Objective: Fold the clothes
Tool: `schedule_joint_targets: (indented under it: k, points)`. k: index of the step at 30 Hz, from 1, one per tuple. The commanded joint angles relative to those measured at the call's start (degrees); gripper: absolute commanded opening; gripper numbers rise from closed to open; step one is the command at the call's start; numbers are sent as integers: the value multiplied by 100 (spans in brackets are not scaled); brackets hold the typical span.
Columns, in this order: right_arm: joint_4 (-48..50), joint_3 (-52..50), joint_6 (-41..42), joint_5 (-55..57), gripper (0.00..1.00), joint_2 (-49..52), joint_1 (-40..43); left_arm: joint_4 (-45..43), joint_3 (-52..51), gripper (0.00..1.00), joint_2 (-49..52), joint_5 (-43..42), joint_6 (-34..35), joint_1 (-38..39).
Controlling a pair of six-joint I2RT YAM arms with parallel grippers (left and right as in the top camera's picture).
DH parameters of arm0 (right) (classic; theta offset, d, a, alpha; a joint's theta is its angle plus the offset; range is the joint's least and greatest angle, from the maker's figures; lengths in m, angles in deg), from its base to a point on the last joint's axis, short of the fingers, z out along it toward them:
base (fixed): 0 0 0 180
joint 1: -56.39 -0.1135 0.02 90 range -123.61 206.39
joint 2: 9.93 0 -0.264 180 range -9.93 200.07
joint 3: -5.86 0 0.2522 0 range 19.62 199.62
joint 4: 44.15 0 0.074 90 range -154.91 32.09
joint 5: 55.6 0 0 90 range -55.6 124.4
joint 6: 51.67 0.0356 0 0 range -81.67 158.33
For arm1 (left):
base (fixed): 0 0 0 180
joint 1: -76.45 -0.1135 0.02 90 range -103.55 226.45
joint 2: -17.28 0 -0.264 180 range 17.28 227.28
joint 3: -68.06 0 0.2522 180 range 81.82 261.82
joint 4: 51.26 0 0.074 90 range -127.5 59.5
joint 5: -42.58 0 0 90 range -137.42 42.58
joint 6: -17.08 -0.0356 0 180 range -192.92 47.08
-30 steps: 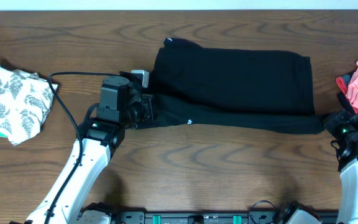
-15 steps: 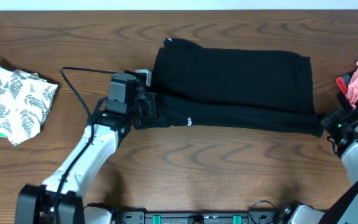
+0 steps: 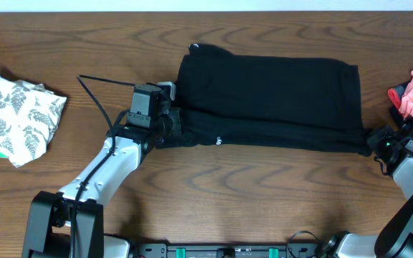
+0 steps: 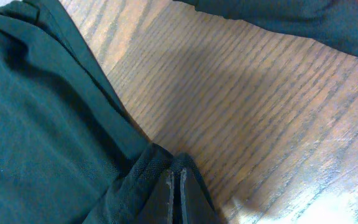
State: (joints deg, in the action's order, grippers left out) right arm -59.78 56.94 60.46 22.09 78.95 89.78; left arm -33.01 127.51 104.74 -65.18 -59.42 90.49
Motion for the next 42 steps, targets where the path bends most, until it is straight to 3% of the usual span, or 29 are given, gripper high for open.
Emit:
schedule_joint_targets:
  k: [1,5,7,8,9,11,13,19,23,31,35,38,42]
  points:
    - [33,101,59,72,1,120,-48,-35,116,6,31,304,-7,2]
    - [76,101,57,74,3,197,-118,-83,116,7,31,503,-9,2]
    - [87,101,57,74,16,223,-173,-177,116,11,31,533,-9,2]
    - [87,101,52,74,19,223,-214,-258,116,17,31,544,-9,2]
    - [92,101,24,72,23,223,-264,-350,116,37,31,542,-9,2]
    - [133,101,-48,72,41,221,-372,-568,116,62,31,542,-7,2]
    - [144,107,-103,72,50,203,-448,-791,116,69,26,538,-7,2]
    - [11,247,-205,-133,55,-214,-455,-922,118,69,-337,337,83,2]
    - [-374,516,-216,-166,56,-800,-457,-361,118,64,-820,-127,101,9]
    - [-1963,789,-793,-138,65,-1510,-699,903,109,64,-918,-407,-103,251]
    - [-2979,787,-1027,26,58,-1237,-1001,977,105,64,-680,-402,-120,492]
    - [-3178,787,-1174,186,44,-914,-1174,911,105,64,-448,-341,-118,614]
    - [-3132,787,-1172,179,47,-463,-1252,745,105,64,-109,-341,-116,697]
